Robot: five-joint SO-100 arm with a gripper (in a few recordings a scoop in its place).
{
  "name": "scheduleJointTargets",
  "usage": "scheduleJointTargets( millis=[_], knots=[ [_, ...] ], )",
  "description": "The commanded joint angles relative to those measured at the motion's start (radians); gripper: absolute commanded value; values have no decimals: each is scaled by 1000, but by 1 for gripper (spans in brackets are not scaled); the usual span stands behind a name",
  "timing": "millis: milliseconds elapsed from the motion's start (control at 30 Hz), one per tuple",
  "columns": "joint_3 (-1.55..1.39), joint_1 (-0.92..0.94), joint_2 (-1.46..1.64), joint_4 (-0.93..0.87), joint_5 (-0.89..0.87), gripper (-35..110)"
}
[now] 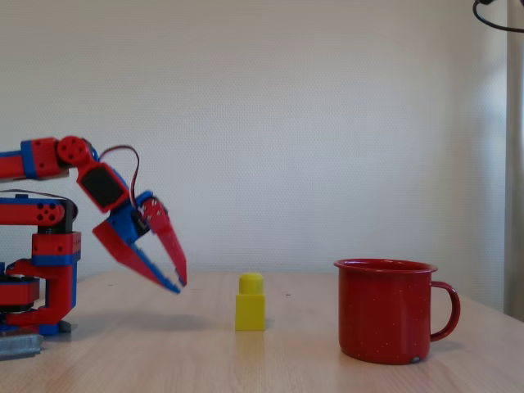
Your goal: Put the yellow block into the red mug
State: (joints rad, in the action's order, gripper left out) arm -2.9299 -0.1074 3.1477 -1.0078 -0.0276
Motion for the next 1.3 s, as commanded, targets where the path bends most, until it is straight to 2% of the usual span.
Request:
scheduleJointTargets(
  millis=[0,333,533,800,1067,1267],
  knots=[
    [170,-29,-77,-29,-31,0],
    [503,-114,-353,-172,-32,0],
    [692,-163,-558,-268,-101,0],
    [847,-175,-769,-288,-265,1],
    [996,-189,-989,-344,-371,32],
    [1086,-196,-1152,-350,-410,41]
  ],
)
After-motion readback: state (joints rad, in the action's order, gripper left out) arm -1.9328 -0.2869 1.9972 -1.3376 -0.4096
